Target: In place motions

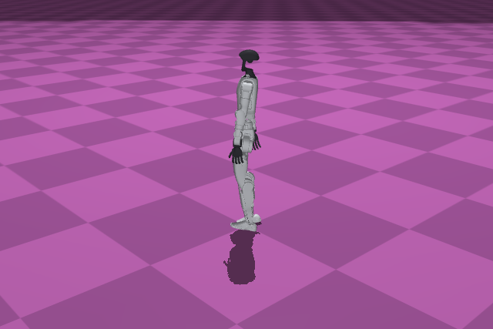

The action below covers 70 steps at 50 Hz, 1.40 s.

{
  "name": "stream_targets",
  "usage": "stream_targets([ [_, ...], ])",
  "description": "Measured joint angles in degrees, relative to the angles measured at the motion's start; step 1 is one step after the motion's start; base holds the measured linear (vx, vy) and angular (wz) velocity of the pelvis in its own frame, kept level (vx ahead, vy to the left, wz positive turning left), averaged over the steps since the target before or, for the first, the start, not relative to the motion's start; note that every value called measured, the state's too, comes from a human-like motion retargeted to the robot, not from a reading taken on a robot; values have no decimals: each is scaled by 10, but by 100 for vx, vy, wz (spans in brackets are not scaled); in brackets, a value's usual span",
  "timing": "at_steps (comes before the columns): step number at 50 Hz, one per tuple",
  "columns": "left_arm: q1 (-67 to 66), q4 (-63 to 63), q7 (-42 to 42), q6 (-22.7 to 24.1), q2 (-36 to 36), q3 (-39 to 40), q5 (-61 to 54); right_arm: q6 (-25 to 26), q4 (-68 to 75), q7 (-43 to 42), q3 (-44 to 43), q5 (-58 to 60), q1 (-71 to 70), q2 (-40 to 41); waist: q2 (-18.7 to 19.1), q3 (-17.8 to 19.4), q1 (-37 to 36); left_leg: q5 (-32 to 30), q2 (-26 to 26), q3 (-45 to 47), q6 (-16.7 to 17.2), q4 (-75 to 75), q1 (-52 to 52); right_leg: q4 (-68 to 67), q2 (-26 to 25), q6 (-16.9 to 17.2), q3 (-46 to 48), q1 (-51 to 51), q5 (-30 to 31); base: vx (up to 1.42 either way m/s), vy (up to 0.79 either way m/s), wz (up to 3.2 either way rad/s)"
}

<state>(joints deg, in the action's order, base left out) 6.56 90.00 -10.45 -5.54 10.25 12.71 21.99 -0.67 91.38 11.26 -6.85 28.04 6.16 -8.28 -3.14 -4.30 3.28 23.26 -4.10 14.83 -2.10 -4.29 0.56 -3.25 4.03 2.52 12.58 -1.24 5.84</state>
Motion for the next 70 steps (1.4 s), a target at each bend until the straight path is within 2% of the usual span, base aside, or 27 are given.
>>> stream_targets([
  [9,23,-60,-2,23,-18,-4,-42,12,45,-18,-22,-53,13,-4,2,1,-18,-7,-5,-11,0,9,0,2,1,1,9,-2,-3,0,0,0],
  [16,-29,8,19,22,-26,26,-29,26,54,-36,18,-89,-53,13,8,6,-36,-6,-5,-13,0,9,-1,3,2,2,12,-3,-2,0,0,0],
  [23,-152,72,41,-2,2,64,2,4,-54,0,84,-84,-150,42,13,12,-36,-7,-2,-19,2,14,-7,5,1,2,20,-5,1,0,0,0],
  [28,-252,74,38,-21,15,113,-10,-18,-146,27,124,-81,-212,62,13,13,-29,-5,-1,-15,2,18,-12,5,-2,3,16,-4,3,0,0,0],
  [33,-291,74,45,-39,17,131,-14,-39,-214,30,161,-75,-245,68,8,13,-21,-3,2,-10,3,19,-14,4,-4,4,11,-1,5,1,-5,-7],
  [38,-237,74,30,-58,19,127,-11,-52,-219,18,174,-44,-233,66,1,8,-16,-3,5,-5,4,20,-11,4,-6,4,6,5,6,0,-6,-8],
  [45,-37,68,34,-43,10,103,-51,-38,-120,21,134,-25,-149,51,-7,5,-22,-4,6,5,4,22,-11,6,-8,3,-2,7,9,0,0,0],
  [50,100,-7,-31,-48,-12,50,-78,-4,2,2,72,0,-86,19,-9,6,-20,-4,7,16,5,22,-15,6,-7,3,-12,7,12,1,1,-14],
  [55,192,-103,-60,-16,-23,11,-85,23,60,-4,2,-15,-13,-33,-4,5,-16,-3,8,33,7,23,-15,6,-7,1,-26,13,14,-1,3,-28],
  [62,245,-161,-30,40,-21,-12,-100,41,60,-38,-65,-98,66,-71,4,5,-7,-5,8,38,8,25,-12,5,-6,-2,-28,18,15,0,1,-6],
  [70,191,-92,-22,37,-36,-22,-71,60,60,-42,-42,-146,38,-40,9,6,-25,-9,5,24,7,25,-6,7,-3,-4,-15,16,12,0,1,9],
])
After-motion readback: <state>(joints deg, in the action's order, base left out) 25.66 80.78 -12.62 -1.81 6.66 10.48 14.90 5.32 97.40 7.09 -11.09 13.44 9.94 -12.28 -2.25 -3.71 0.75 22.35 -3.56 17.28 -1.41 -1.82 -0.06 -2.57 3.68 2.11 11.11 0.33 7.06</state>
